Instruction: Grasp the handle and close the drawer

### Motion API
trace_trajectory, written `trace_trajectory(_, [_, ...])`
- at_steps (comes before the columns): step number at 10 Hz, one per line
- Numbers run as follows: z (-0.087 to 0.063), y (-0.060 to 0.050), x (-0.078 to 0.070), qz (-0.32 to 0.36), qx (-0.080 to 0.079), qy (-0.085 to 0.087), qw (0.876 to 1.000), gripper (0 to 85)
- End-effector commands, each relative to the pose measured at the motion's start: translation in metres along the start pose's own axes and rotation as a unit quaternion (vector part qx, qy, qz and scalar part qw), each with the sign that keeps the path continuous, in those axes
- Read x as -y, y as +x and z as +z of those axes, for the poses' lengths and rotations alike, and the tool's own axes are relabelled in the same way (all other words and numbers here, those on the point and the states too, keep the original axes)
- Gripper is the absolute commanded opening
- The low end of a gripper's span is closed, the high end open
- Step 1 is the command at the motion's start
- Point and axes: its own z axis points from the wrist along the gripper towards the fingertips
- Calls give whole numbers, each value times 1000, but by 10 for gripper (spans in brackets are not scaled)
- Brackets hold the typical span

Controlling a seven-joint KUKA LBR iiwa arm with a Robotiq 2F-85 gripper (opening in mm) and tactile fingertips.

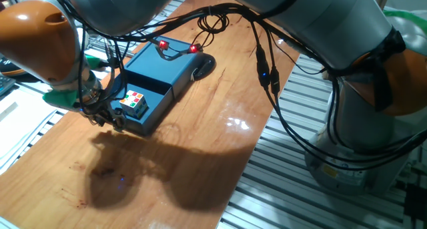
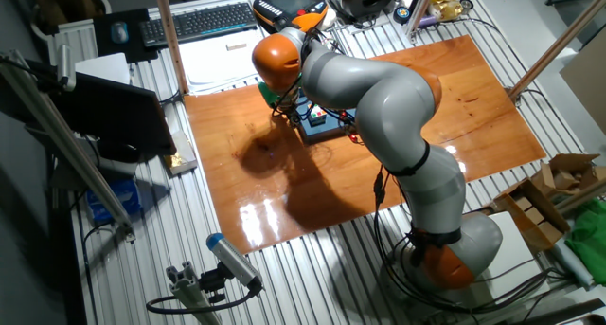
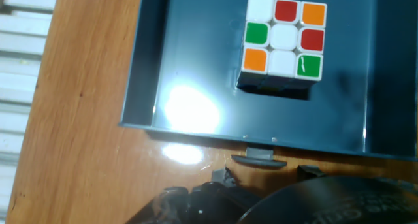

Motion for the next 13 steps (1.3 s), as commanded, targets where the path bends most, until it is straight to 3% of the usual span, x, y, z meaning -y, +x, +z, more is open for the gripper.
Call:
trace_trajectory(1, [1, -1, 0, 2, -1, 1, 1000, 550])
trace_trajectory(6, [7, -4, 1, 11, -4, 2, 1000, 597])
trace_trajectory(13, [17, -6, 3, 25, -8, 4, 1000, 587])
